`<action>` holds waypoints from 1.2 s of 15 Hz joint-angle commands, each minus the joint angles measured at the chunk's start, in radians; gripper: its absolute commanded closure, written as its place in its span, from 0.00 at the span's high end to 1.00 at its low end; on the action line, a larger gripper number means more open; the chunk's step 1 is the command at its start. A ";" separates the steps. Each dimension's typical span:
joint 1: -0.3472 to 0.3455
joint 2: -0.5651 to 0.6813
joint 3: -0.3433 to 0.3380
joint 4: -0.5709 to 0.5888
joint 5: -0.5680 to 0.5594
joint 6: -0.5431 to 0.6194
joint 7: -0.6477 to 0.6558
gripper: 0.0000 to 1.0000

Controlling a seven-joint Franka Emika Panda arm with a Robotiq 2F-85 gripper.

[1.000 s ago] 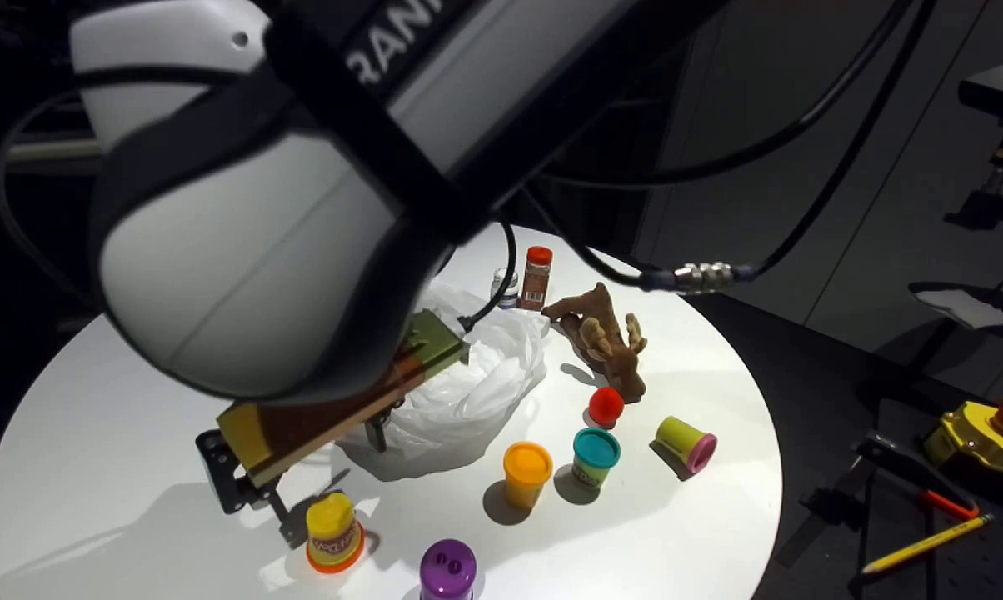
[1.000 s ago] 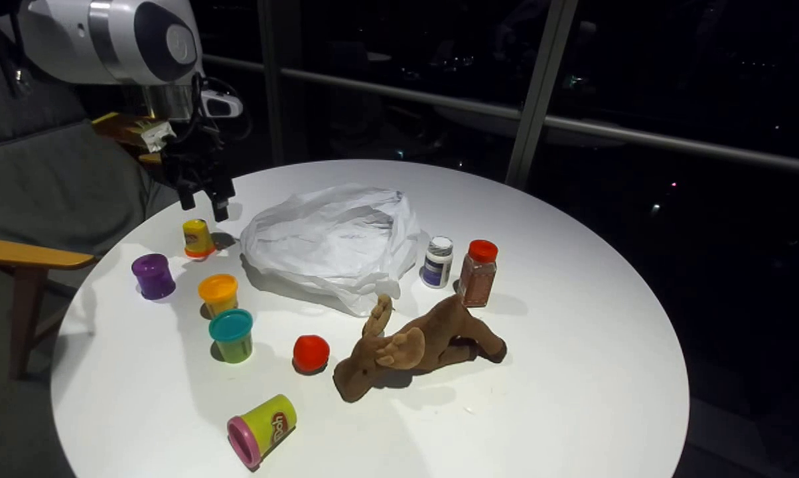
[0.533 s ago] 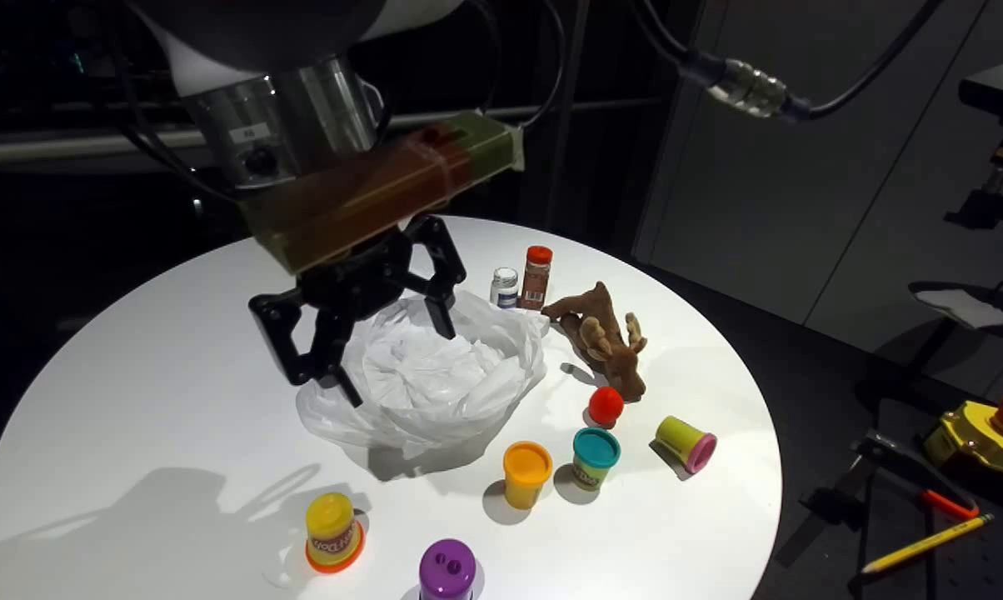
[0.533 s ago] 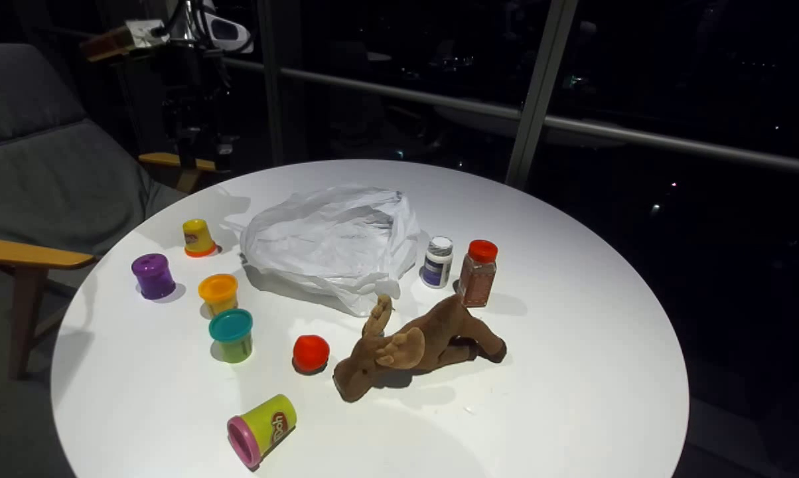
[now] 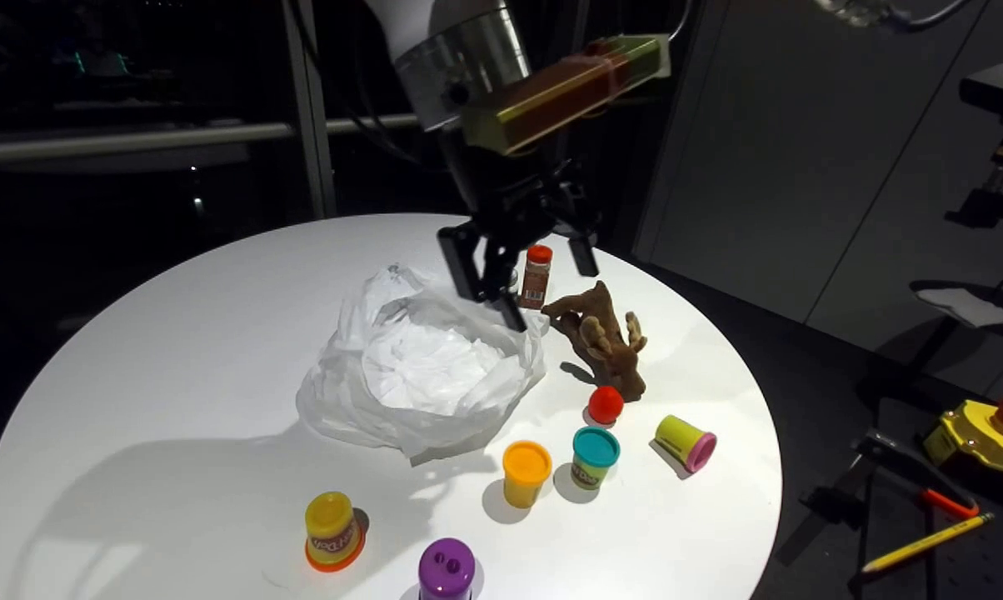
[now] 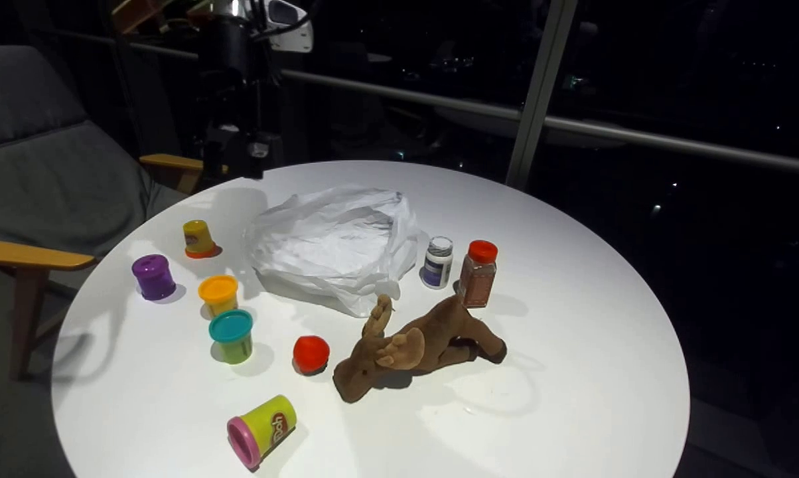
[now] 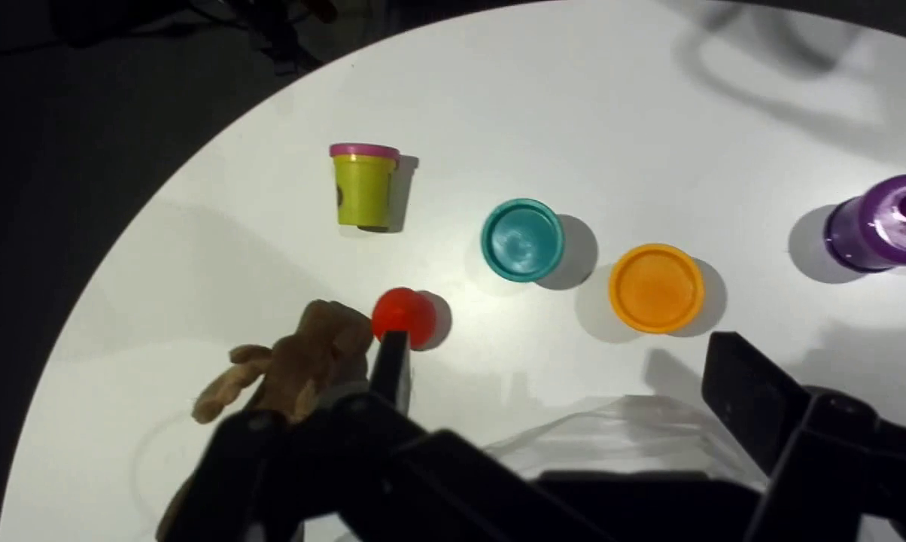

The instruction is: Remove all the contents from the white plastic bag and put them on the table

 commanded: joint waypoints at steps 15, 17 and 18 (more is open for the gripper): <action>-0.184 -0.705 0.106 -0.556 -0.058 -0.135 -0.295 1.00; -0.174 -0.790 0.133 -0.591 -0.053 -0.108 -0.306 1.00; -0.170 -0.829 0.144 -0.608 -0.049 -0.087 -0.304 1.00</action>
